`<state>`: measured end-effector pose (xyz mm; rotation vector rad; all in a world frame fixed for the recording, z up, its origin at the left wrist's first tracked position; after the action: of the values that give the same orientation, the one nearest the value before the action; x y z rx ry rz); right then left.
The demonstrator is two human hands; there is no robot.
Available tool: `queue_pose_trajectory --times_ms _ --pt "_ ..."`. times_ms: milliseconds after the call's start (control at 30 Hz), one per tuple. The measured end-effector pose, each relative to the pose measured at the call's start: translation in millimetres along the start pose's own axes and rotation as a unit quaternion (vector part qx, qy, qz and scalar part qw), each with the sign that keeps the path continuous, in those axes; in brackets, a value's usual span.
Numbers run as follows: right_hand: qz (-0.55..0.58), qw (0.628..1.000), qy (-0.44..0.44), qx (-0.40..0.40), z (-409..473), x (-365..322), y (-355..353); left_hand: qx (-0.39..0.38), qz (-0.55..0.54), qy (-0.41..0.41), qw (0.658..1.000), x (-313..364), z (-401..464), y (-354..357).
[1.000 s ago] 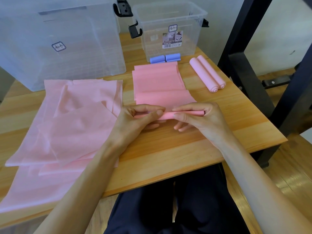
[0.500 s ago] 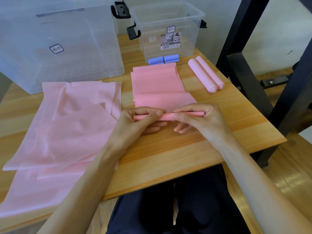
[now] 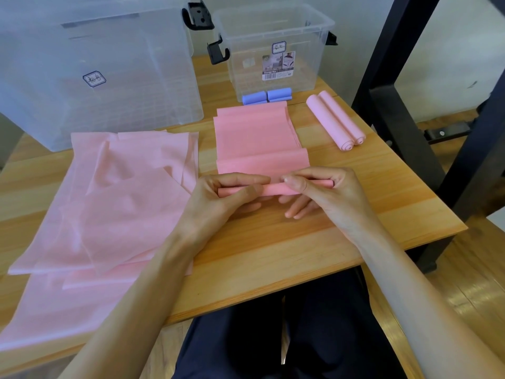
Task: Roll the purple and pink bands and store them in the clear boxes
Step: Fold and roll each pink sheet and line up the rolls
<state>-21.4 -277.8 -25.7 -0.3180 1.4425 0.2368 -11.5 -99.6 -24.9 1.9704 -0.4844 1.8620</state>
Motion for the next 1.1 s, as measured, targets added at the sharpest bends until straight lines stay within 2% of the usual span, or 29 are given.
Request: queue_pose_trajectory --times_ms 467,667,900,1100 --pt "-0.006 1.000 -0.015 -0.012 0.3 -3.5 4.0 0.032 -0.009 -0.001 0.999 -1.4 -0.4 -4.8" --pt "-0.003 1.000 -0.019 -0.010 -0.6 -2.3 1.8 0.005 -0.021 0.001 1.000 1.0 -0.5 -0.9" --pt "-0.006 1.000 -0.025 -0.017 1.0 -3.0 4.0 0.027 -0.004 -0.009 1.000 -0.1 -1.2 -1.8" --pt "0.004 1.000 -0.014 -0.003 -0.1 -0.2 0.2 0.012 0.007 0.001 1.000 2.5 -1.4 -0.2"
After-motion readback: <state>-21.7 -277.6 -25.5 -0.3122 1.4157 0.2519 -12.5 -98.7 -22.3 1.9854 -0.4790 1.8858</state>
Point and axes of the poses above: each hand's wrist, its own z-axis towards the middle knuckle, its own y-axis out of the palm, x = y × z, the point moved 7 cm from there along z, towards the middle knuckle, and after that the axes turned 15 degrees about -x, right-handed, at the moved point
